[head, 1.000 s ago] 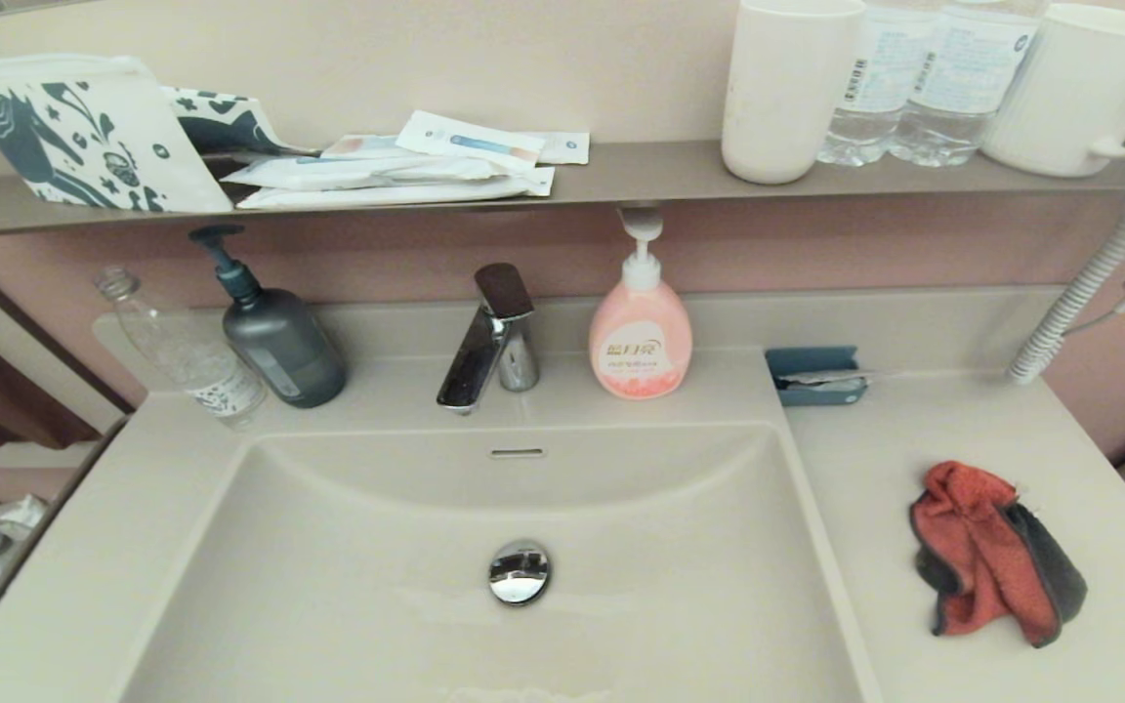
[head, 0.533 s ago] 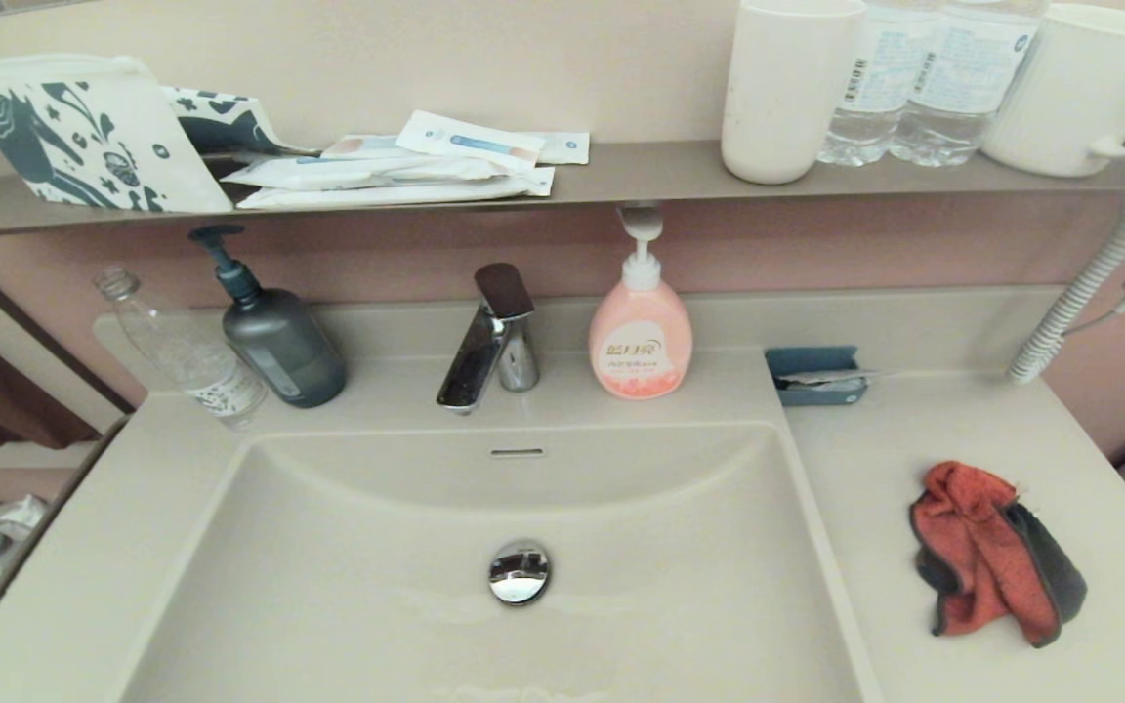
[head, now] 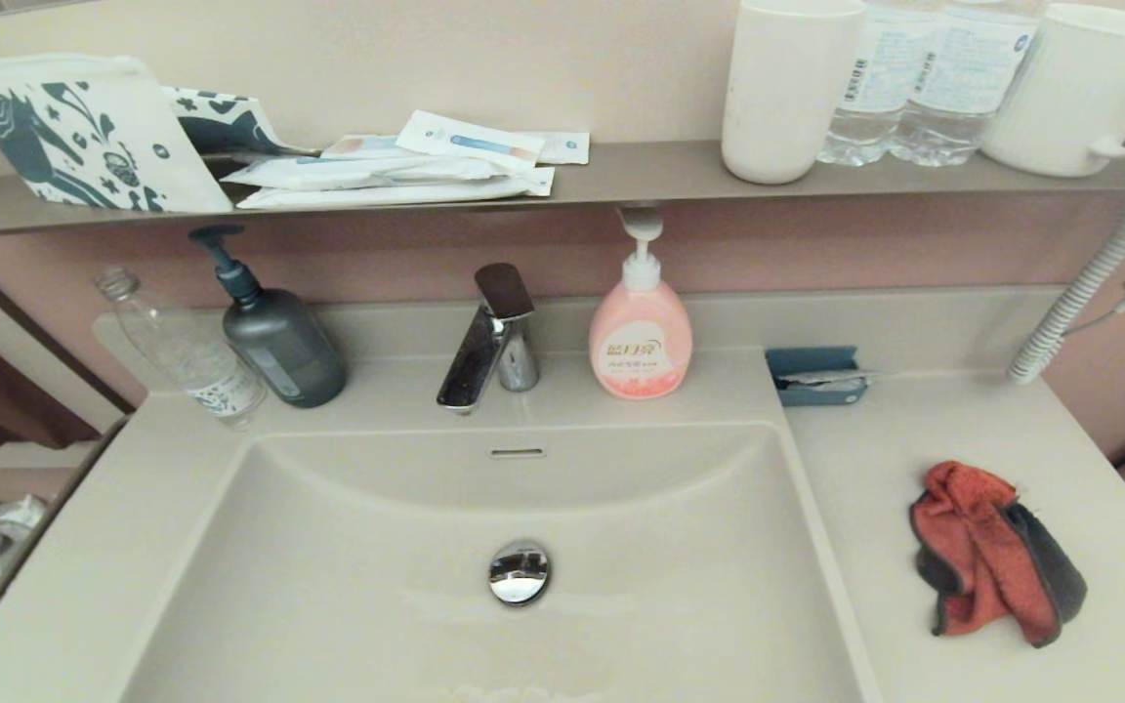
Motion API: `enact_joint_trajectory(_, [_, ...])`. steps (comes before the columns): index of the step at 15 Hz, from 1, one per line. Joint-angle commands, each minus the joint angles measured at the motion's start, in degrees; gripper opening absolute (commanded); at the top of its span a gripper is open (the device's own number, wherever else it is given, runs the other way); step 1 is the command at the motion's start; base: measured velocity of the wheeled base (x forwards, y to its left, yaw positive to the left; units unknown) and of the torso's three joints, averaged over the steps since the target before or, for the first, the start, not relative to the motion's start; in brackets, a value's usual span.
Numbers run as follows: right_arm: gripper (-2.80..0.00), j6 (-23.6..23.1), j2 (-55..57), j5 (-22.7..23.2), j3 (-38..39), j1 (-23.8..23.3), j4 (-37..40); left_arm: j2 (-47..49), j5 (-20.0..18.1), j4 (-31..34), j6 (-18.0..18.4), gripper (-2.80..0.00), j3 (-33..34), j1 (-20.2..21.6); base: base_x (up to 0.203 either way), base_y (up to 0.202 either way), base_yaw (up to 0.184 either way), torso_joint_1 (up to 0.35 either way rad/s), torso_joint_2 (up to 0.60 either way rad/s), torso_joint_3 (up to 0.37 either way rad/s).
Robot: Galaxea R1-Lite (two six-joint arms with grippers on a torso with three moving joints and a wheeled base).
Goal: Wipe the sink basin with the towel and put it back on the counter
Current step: Pick up the cloth
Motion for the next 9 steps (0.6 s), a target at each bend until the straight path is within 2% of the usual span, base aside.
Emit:
enact_joint_trajectory(1, [-2.80,0.02,0.05,-0.04,0.01,0.00,0.00,0.11,0.02,-0.02,-0.07,-2.80,0.00,0.04,0.000,0.000,0.000,0.000,0.00,0.000])
enact_joint_trajectory(5, [-2.80,-0.37,0.05,-0.13,-0.80,0.00,0.30,0.11,0.02,-0.01,-0.07,-2.80,-0.07,0.02,0.000,0.000,0.000,0.000,0.00,0.000])
enact_joint_trajectory(9, [-2.80,-0.10,6.48,-0.15,-10.27,0.01,3.70,0.11,0.02,0.00,-0.07,-2.80,0.00,0.05,0.000,0.000,0.000,0.000,0.00,0.000])
